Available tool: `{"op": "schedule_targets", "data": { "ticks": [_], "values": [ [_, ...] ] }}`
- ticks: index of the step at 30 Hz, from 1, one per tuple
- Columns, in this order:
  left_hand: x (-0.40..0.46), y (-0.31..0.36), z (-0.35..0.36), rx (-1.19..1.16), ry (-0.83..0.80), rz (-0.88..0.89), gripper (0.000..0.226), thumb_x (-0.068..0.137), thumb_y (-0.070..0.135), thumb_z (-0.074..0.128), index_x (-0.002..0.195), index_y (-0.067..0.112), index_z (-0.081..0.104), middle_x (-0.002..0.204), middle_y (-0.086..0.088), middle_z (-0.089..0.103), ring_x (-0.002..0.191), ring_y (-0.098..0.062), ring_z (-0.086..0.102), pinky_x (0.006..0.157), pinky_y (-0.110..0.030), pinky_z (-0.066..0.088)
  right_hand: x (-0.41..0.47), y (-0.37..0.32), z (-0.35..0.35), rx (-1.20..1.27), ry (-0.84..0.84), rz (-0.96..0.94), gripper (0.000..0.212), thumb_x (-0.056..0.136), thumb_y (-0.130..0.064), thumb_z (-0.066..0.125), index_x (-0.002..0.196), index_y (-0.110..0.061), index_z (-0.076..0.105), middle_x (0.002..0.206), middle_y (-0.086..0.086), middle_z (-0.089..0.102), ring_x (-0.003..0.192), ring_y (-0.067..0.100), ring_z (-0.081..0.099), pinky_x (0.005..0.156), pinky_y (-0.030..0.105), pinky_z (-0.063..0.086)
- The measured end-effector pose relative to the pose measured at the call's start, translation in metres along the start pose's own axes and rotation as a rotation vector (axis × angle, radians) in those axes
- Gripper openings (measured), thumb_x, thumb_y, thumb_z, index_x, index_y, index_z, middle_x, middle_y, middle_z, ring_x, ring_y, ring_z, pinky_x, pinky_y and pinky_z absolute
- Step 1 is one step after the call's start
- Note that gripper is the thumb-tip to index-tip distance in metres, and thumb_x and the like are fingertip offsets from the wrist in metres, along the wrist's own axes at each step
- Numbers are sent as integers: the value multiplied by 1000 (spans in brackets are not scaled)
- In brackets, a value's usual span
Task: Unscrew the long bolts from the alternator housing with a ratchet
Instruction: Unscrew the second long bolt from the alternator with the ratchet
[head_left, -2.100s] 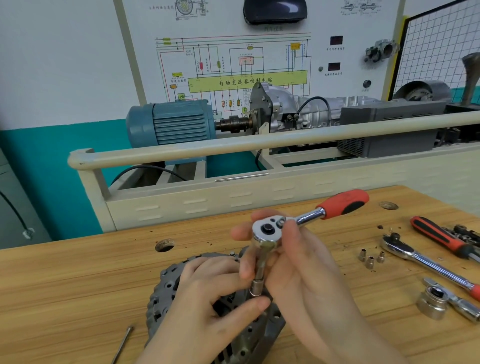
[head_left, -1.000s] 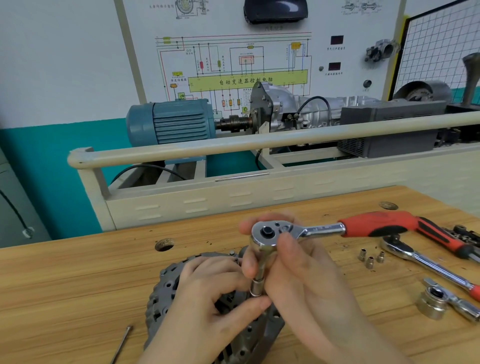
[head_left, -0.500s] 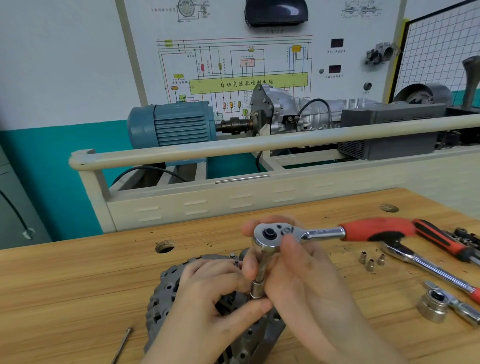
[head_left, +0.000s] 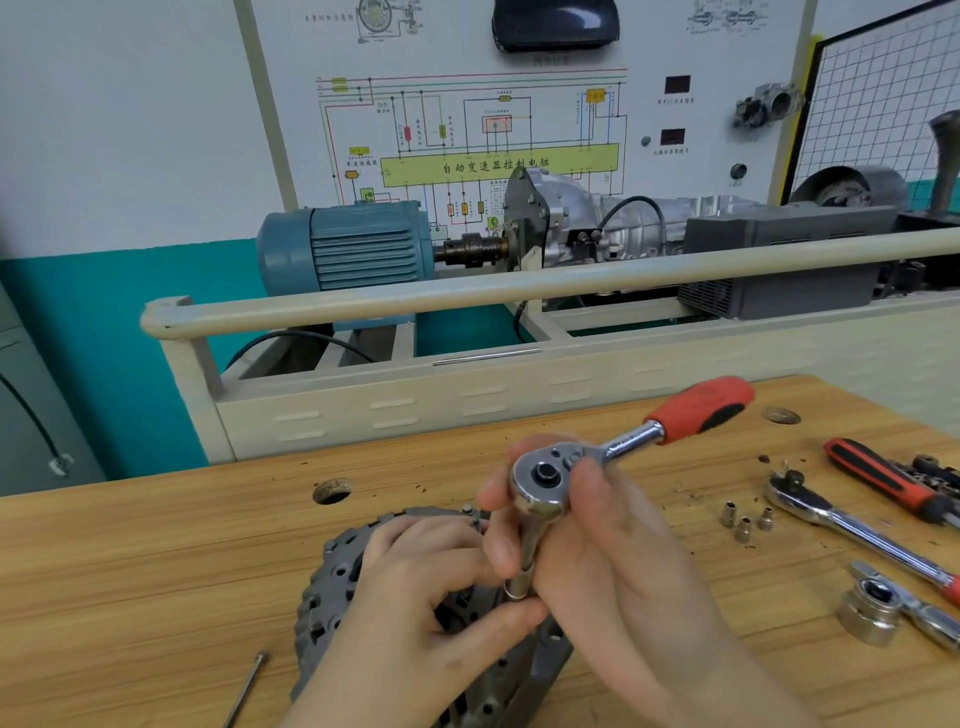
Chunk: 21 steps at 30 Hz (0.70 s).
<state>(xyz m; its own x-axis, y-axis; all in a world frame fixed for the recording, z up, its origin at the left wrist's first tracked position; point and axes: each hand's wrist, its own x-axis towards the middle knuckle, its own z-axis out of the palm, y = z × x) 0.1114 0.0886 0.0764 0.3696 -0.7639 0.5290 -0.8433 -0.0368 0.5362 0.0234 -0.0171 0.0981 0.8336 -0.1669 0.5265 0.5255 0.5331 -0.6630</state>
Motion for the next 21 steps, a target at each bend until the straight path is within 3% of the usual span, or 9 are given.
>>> {"op": "schedule_targets", "data": {
  "ticks": [3, 5, 9, 12, 16, 19, 21],
  "values": [
    [0, 1, 0, 2, 30, -6, 40, 65, 63, 52, 74, 27, 69, 89, 18, 65, 96, 2, 56, 99, -35, 31, -1, 0, 1, -27, 4, -23, 29, 68, -37, 78, 88, -18, 68, 82, 4, 69, 62, 11, 62, 62, 21, 50],
    [-1, 1, 0, 5, 35, -7, 44, 63, 65, 50, 90, 32, 64, 97, 21, 63, 100, 6, 53, 100, -27, 27, -2, -1, 1, -70, 19, -32, 31, 64, -36, 80, 87, -20, 67, 83, 3, 69, 61, 12, 61, 62, 21, 49],
    [-1, 2, 1, 7, 30, -38, 46, 61, 66, 50, 81, 29, 70, 100, 22, 63, 104, 8, 49, 101, -20, 23, -3, -2, 2, -96, 11, -43, 31, 64, -34, 81, 86, -20, 65, 84, 3, 69, 61, 12, 62, 60, 20, 49],
    [0, 3, 2, 0, 48, -30, 47, 60, 65, 51, 100, 40, 53, 107, 28, 56, 101, 9, 50, 96, -12, 22, -1, -2, 1, -76, -15, -35, 29, 70, -37, 75, 89, -17, 66, 84, 4, 69, 61, 13, 61, 62, 20, 49],
    [-1, 2, 2, -21, 37, -26, 45, 61, 63, 52, 94, 32, 58, 105, 32, 57, 106, 19, 42, 94, -6, 17, -2, 1, 0, -71, -20, 2, 32, 73, -43, 71, 91, -17, 67, 79, 4, 67, 60, 14, 60, 60, 21, 48],
    [-2, 1, 1, -19, 32, -32, 45, 61, 62, 53, 83, 24, 62, 110, 40, 50, 107, 24, 37, 94, -12, 20, -3, 1, 1, -102, -43, 2, 30, 75, -43, 69, 93, -19, 67, 81, 2, 68, 62, 12, 61, 60, 19, 48],
    [-1, 1, 1, -7, 26, -21, 46, 62, 63, 52, 94, 29, 56, 114, 47, 43, 110, 21, 38, 96, -23, 28, -2, 1, 3, -107, -74, 1, 27, 77, -42, 67, 94, -20, 67, 83, 0, 69, 63, 11, 61, 60, 17, 48]
  ]
}}
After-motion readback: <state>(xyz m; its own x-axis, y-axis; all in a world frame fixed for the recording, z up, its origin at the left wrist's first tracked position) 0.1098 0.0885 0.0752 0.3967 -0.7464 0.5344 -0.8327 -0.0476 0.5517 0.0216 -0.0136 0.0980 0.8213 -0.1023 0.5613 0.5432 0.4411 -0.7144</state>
